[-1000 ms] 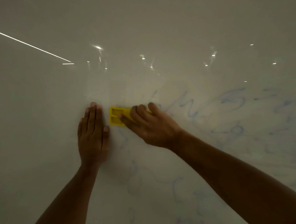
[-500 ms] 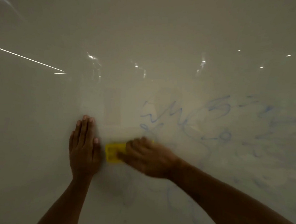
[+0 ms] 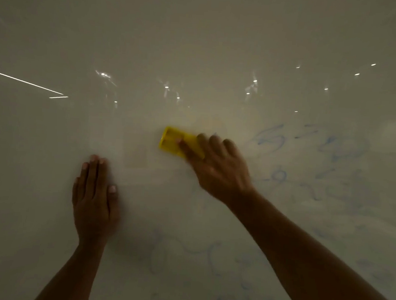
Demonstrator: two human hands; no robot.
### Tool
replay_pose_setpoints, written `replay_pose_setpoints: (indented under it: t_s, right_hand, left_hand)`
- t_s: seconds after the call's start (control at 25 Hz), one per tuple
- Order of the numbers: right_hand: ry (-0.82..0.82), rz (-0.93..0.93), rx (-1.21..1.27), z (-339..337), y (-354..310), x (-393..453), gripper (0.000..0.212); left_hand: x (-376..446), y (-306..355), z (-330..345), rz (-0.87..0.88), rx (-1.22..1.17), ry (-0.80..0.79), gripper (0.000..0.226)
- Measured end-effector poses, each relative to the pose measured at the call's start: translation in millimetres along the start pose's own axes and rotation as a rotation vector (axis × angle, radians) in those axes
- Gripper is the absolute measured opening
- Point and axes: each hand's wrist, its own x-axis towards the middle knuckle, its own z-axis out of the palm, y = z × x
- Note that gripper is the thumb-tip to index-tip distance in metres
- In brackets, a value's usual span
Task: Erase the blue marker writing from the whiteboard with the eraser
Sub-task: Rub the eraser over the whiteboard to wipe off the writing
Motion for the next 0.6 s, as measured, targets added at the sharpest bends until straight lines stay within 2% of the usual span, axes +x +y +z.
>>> replay_pose_setpoints:
  t_s: [0.04, 0.08, 0.12, 0.2, 0.24, 0.28, 0.4, 0.44, 0.48, 0.56, 0.6]
  right_hand:
    - [-0.003, 0.122, -0.04, 0.0, 3.0, 5.6, 0.054]
    - [-0.005, 0.156, -0.02, 2.2, -3.1, 4.6, 0.054]
    - [-0.013, 0.092, 0.033, 2.9, -14.5, -1.5, 0.052]
    - [-0.076, -0.21, 0.084, -6.2, -24.9, -18.6, 0.05]
    - [-0.103, -0.291, 0.059, -9.5, -13.4, -21.0, 0.052]
    - [-0.095, -0.259, 0.012, -9.7, 2.1, -18.0, 0.054]
    - [-0.016, 0.185, -0.091, -13.7, 26.9, 0.8, 0.052]
    - [-0.015, 0.197, -0.08, -14.5, 20.3, 0.5, 0.051]
    - [-0.034, 0.082, -0.011, -15.6, 8.0, -5.0, 0.05]
    - [-0.101, -0.283, 0.083, -26.9, 1.0, -18.8, 0.048]
    - [-0.125, -0.349, 0.07, -29.9, 15.8, -19.2, 0.047]
  left_hand:
    - [-0.2, 1.0, 0.1, -0.001, 0.003, 0.0, 0.061]
    - [-0.5, 1.3, 0.8, 0.003, 0.01, 0.005, 0.061]
    - [-1.0, 1.2, 1.6, 0.008, 0.021, 0.012, 0.061]
    - [-1.2, 0.6, 1.7, 0.008, 0.043, 0.019, 0.06]
    - [-0.6, 0.8, 1.4, 0.008, 0.05, 0.017, 0.06]
    - [0.2, 2.2, 1.0, -0.001, 0.057, 0.013, 0.06]
    - [3.8, 15.8, -0.7, -0.083, 0.062, -0.011, 0.064]
    - [5.2, 23.8, -0.5, -0.111, 0.06, -0.019, 0.065]
    - [7.7, 32.0, 0.4, -0.122, 0.065, -0.024, 0.066]
    - [15.4, 46.6, 2.2, -0.072, 0.078, -0.028, 0.064]
    - [19.7, 53.2, 4.2, -0.022, 0.074, -0.032, 0.063]
